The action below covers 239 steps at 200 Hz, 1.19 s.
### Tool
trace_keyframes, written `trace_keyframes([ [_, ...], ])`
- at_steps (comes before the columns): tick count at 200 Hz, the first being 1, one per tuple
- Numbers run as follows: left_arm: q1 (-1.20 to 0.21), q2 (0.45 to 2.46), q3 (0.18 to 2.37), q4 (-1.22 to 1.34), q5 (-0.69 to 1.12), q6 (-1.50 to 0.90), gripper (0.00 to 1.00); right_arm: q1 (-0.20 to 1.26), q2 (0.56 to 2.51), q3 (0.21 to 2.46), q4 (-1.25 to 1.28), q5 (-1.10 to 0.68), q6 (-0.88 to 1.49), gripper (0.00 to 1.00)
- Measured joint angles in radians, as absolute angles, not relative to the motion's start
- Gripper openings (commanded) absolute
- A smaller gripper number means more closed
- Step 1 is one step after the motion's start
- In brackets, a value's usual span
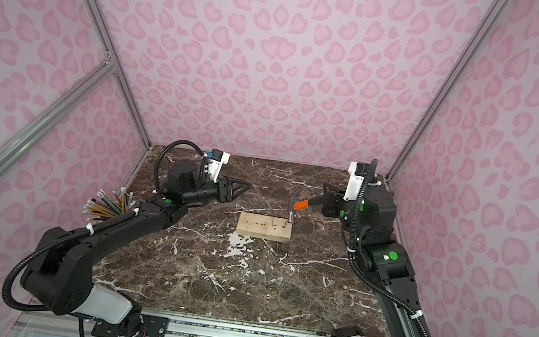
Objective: Use a claw hammer to pull out a nail
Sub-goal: Adjust the hammer.
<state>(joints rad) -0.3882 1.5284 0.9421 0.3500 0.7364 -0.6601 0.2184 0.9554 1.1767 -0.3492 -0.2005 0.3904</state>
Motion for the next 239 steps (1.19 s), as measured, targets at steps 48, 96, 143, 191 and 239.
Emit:
trace_keyframes([
  [48,-0.388,1.625,0.916,0.872,0.992,-1.075,0.53,0.136,0.939,1.176,-0.262,-0.435,0.501,0.0],
  [96,-0.403,1.65,0.884,1.178,1.081,-1.266,0.55,0.117,0.918,1.151,-0.113,-0.602,0.633,0.0],
  [143,-0.425,1.628,0.901,1.219,1.097,-1.282,0.55,0.111,0.907,1.102,0.007,-0.684,0.733,0.0],
  [191,-0.467,1.623,0.932,1.192,1.095,-1.252,0.55,0.111,0.886,1.032,0.101,-0.741,0.813,0.0],
  [239,-0.478,1.611,0.932,1.059,1.126,-1.161,0.55,0.112,0.856,1.026,0.163,-0.727,0.841,0.0],
])
